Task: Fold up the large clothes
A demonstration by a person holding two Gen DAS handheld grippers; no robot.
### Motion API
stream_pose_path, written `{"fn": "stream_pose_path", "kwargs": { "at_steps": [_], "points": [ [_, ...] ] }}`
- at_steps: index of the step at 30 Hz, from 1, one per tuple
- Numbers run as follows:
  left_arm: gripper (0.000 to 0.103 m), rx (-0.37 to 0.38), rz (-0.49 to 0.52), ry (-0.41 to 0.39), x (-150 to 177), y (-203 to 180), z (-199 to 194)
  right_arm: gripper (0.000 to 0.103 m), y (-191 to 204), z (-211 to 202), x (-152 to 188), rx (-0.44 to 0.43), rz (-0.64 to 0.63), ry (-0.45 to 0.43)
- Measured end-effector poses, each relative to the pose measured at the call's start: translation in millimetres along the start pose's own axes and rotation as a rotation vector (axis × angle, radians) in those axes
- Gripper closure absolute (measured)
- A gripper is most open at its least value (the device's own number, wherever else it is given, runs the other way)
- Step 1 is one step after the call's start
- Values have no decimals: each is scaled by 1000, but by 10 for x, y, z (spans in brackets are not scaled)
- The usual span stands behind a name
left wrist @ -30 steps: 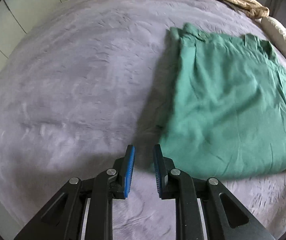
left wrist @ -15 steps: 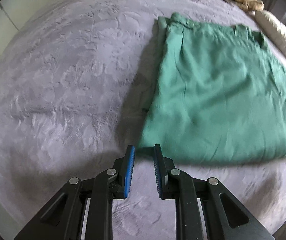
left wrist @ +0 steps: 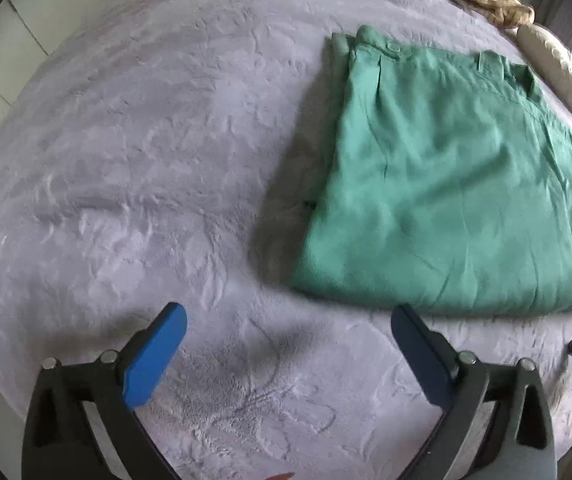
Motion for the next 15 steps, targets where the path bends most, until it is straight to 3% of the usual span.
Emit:
{"fn": "stream_pose_path", "kwargs": {
  "at_steps": [11, 12, 14, 15],
  "points": [
    [1, -48, 14, 21, -18, -75, 99, 17, 129, 55, -14, -49, -4, -22],
    [1, -44, 3, 27, -22, -41, 99, 15, 149, 58, -18, -55, -7, -27],
    [1, -36, -11, 33, -38, 3, 113, 0, 213, 71, -27, -85, -13, -39],
    [1, -32, -13, 35, -59, 12, 120, 0, 245, 80, -32, -103, -18, -44]
  ]
}}
Point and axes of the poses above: each gripper's, at about its wrist camera, not at the fingertips, and z roughly the way its jaws point, y to its left, x to its underside, the point moved 3 cm from there along z, roughly the way its jaws point, and after that the axes turned 9 degrees about y, right-handed, at the moved point
